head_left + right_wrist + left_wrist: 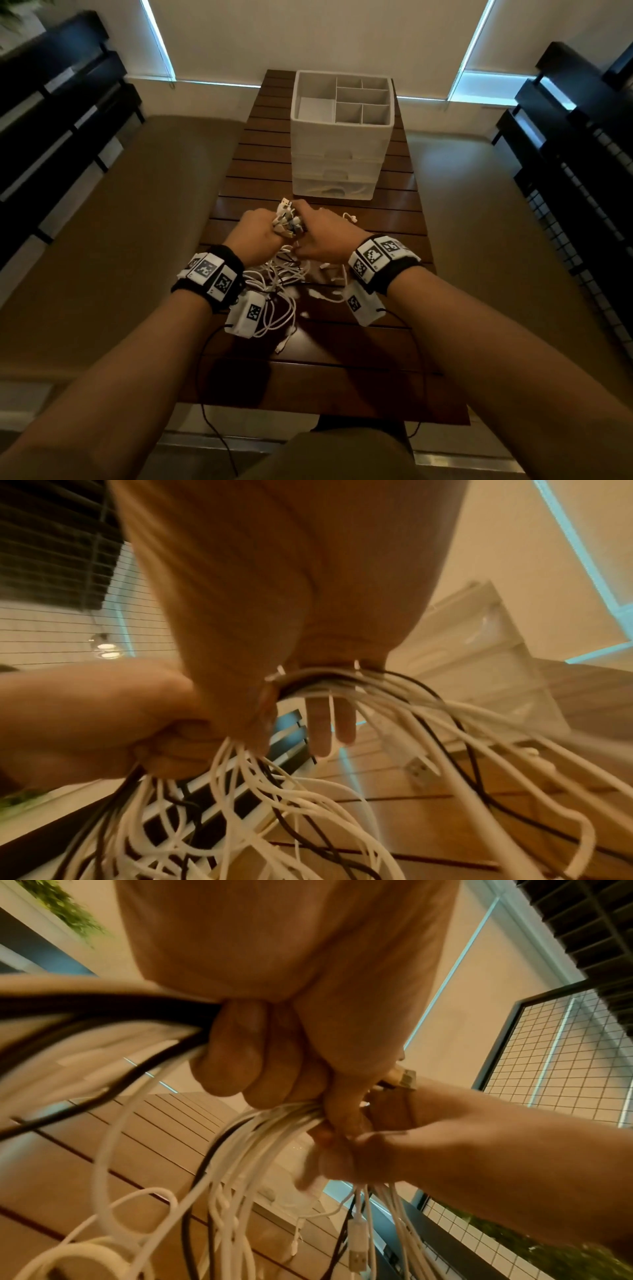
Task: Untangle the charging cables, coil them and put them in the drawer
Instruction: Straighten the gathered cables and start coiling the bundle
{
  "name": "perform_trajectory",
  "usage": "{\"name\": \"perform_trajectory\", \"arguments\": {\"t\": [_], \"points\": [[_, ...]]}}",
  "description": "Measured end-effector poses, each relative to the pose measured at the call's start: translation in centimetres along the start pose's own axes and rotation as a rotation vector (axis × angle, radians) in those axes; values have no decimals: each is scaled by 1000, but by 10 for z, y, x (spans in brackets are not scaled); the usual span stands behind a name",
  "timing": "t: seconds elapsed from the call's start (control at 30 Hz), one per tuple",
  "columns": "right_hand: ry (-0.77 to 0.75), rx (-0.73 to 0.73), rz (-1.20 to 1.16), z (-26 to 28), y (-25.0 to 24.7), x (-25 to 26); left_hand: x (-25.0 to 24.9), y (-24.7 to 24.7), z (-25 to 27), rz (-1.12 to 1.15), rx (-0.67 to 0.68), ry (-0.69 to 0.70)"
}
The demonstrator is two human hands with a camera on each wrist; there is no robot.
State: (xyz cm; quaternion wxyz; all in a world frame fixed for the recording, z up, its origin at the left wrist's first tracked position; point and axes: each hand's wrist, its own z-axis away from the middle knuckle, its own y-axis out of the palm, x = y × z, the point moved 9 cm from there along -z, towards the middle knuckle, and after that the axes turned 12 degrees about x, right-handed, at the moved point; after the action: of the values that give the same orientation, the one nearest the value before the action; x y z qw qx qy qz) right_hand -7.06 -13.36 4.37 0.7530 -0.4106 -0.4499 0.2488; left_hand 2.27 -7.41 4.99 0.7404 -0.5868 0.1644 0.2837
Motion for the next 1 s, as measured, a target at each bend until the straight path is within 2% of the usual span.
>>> {"name": "perform_trajectory", "arguments": {"t": [0.1, 0.17, 0.23, 0.33, 0.43, 0.5, 0.53, 0.6, 0.73, 0.8, 0.83, 0.9, 1.0], "points": [[12, -32, 63, 3, -2, -9, 4, 3, -1, 116, -15, 28], [84, -64, 168, 11, -7, -25, 13, -1, -1, 221, -62, 38], [233, -122, 260, 24, -20, -56, 22, -16, 5, 335, -157, 42], [522, -188, 361, 56, -40, -124, 45, -48, 23, 480, -375, 23], [811, -88, 247, 85, -33, -183, 69, -66, 38, 630, -542, 4], [899, 41, 235, 89, -19, -192, 75, -61, 38, 777, -561, -45], [880, 101, 268, 84, -15, -185, 76, -57, 37, 866, -558, -56], [708, 133, 293, 66, -11, -148, 70, -50, 33, 1026, -536, -48], [68, -18, 168, 24, -10, -5, 36, -37, 26, 1234, -433, 65], [-130, -19, -1, 11, 4, 48, 18, -31, 25, 1331, -374, 122], [-167, 6, -154, 5, 10, 61, 13, -29, 26, 1380, -358, 146], [-146, 55, -379, -3, 23, 68, 9, -30, 29, 1484, -346, 184], [-143, -17, -337, -10, 24, 72, 17, -36, 33, 1555, -368, 202]]}}
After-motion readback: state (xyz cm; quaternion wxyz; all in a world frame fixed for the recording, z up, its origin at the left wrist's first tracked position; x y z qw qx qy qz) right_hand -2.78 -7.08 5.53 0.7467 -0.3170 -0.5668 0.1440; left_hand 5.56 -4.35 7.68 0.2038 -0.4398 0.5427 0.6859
